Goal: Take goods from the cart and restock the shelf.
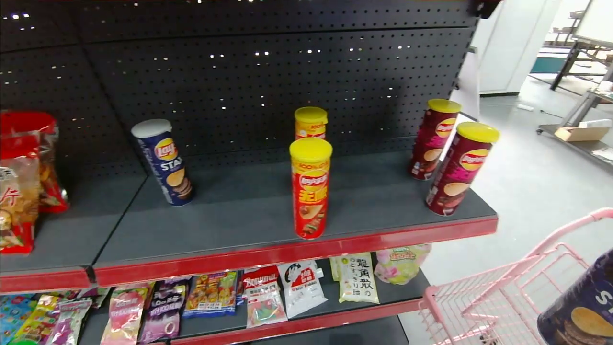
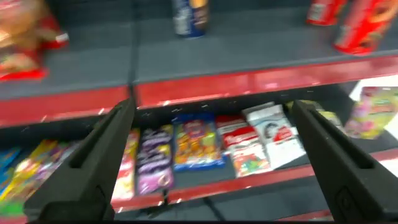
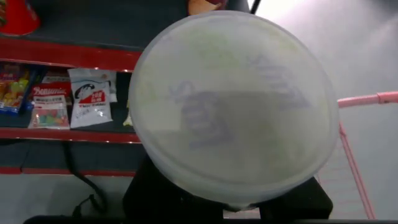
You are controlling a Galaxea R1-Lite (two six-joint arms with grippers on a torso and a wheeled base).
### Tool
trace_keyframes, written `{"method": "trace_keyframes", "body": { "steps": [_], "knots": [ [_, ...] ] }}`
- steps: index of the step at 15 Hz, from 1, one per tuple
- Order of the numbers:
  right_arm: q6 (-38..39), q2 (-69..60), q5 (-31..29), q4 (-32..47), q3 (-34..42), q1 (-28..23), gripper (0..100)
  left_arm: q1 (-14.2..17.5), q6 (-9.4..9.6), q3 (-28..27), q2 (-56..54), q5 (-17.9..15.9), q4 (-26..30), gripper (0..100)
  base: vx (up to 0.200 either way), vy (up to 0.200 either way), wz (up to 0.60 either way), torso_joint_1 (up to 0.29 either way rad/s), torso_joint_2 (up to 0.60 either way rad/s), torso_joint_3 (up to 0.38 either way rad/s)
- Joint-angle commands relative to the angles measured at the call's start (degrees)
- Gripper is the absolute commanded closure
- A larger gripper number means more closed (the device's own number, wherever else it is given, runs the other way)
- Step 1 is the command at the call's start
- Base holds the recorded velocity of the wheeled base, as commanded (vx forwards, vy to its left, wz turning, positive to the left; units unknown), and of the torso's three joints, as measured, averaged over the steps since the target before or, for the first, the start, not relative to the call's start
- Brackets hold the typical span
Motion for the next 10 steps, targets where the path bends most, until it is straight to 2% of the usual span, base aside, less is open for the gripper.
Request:
{"method": "trace_keyframes", "body": {
  "steps": [1,10],
  "knots": [
    [-0.04,-1.04,-0.06,-0.14,0.76,-0.04,100,-0.06,-0.01,-0.04,-0.02,0.01,0.06,0,0.0,0.0,0.0,0.0,0.0,0.0],
    [0.32,-15.1,0.03,0.04,8.4,0.05,100,0.02,-0.01,0.05,-0.02,0.27,-0.03,0,0.0,0.0,0.0,0.0,0.0,0.0]
  ]
}}
